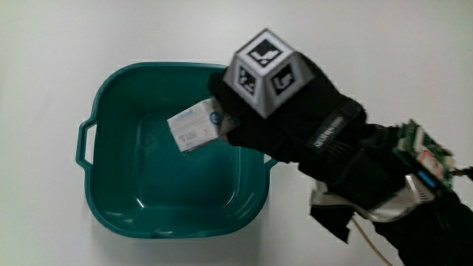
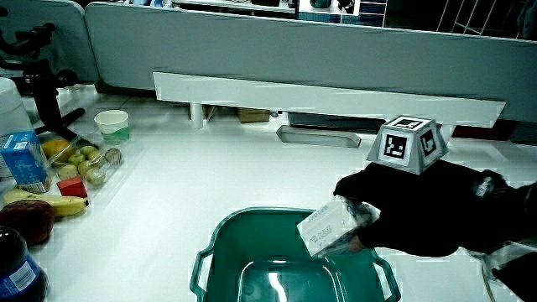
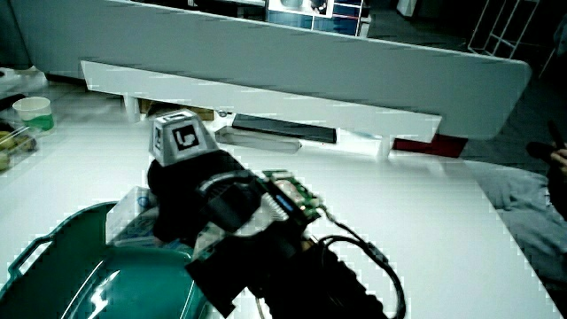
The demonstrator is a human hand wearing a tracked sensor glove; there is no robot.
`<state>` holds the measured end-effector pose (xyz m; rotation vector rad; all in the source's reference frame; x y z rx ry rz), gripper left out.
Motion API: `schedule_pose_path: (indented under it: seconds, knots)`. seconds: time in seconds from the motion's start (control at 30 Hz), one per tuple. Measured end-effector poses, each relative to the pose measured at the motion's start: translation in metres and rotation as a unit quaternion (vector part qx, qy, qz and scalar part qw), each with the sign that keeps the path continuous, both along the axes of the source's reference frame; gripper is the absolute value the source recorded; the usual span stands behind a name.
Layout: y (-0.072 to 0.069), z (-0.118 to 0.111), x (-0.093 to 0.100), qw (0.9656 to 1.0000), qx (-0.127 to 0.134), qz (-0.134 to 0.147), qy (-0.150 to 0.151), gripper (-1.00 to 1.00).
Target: Place milk
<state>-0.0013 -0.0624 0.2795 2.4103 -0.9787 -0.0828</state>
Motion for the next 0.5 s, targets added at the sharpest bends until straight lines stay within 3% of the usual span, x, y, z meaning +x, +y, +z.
schedule_pose_path:
  seconds: [0.03,0.07,0.1,0.13,0.2,0.23,0.3,0.4,0.5]
  knots:
    - [-0.002,0.019,-0.002,0.9994,-0.031,-0.011,0.014,0.0]
    - [0.0,0.007,-0.005,0.9999,0.006,0.007,0.009,0.0]
    - [0.001,0.007,-0.008,0.9999,0.005,0.006,0.009,0.0]
    - [0.0,0.021,-0.011,0.9991,-0.031,-0.009,0.026,0.0]
    - [0.002,0.023,-0.016,0.9993,-0.024,-0.011,0.028,0.0]
    - [0.004,0.018,-0.019,0.9995,0.001,-0.009,0.03,0.0]
    - [0.004,0.016,-0.022,0.9996,0.018,0.001,0.023,0.0]
    - [0.003,0.027,-0.027,0.9996,0.0,-0.01,0.026,0.0]
    - [0.004,0.035,-0.032,0.999,0.006,-0.008,0.043,0.0]
